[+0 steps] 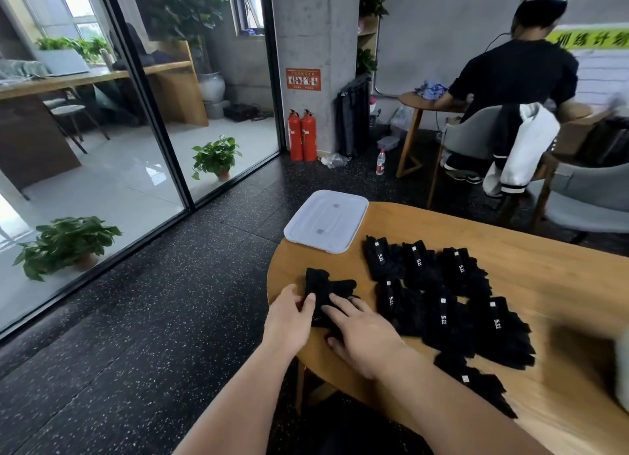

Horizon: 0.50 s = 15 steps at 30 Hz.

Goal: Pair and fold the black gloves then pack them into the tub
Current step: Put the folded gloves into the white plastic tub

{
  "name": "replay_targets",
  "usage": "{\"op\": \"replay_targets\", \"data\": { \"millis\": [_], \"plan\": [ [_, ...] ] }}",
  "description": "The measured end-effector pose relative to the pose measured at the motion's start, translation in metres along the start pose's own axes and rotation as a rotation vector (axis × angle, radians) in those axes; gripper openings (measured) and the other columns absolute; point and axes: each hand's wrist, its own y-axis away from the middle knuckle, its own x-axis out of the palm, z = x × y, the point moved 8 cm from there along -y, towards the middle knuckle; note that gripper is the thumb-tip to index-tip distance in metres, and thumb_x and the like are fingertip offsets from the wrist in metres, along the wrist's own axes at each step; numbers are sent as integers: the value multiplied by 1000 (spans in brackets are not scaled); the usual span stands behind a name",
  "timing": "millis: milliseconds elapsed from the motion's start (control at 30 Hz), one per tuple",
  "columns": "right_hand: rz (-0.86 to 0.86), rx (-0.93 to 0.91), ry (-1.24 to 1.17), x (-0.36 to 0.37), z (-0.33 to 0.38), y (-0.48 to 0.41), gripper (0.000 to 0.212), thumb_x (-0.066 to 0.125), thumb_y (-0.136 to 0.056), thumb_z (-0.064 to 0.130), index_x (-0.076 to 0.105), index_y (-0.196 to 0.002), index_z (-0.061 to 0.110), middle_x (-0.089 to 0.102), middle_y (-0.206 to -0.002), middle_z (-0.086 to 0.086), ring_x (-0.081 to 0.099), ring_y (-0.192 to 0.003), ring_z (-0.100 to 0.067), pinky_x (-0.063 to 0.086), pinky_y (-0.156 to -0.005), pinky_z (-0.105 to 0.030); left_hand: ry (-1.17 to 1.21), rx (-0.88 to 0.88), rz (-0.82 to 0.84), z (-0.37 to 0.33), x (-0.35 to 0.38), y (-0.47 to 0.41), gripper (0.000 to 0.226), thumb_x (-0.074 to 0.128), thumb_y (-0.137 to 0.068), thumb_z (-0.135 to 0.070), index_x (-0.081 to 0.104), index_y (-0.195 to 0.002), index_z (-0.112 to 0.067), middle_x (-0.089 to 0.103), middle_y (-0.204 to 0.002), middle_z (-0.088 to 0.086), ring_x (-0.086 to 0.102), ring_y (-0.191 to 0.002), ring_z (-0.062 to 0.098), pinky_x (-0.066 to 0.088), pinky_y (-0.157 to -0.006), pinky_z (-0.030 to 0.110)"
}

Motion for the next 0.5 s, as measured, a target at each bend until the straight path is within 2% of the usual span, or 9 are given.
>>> {"op": "replay_targets", "data": {
  "millis": [167,233,333,400,500],
  "plan": [
    [5,25,-45,2,1,37,65,46,-107,48,20,-165,38,9,-174,14,11,-160,-25,27,-127,-45,-11,-113,91,-4,13,17,68,66,-99,-53,50,-151,-12,67,-136,4,63,-125,25,47,-95,30],
    [9,31,-72,4,2,47,64,46,-107,48,20,-165,38,10,-174,14,11,-160,-24,26,-128,-44,15,-144,119,0,17,21,61,71,-93,-53,63,-137,-12,72,-127,5,68,-113,24,54,-96,35],
    [14,35,-94,7,3,67,63,46,-107,46,20,-165,38,10,-174,14,10,-160,-24,23,-129,-43,41,-142,156,-1,22,32,49,79,-88,-48,77,-115,-8,78,-105,5,73,-96,24,61,-90,42],
    [18,38,-106,8,2,77,62,46,-108,45,21,-164,38,9,-174,14,10,-161,-24,22,-129,-42,44,-127,180,-5,25,40,33,81,-89,-41,81,-93,-8,79,-91,6,75,-88,25,62,-90,46],
    [22,48,-152,4,-2,84,58,47,-108,43,28,-162,40,12,-174,17,16,-160,-21,24,-128,-41,42,-103,183,-13,24,54,23,82,-91,-35,82,-85,-13,80,-86,4,76,-87,24,62,-91,46]
  ]
}}
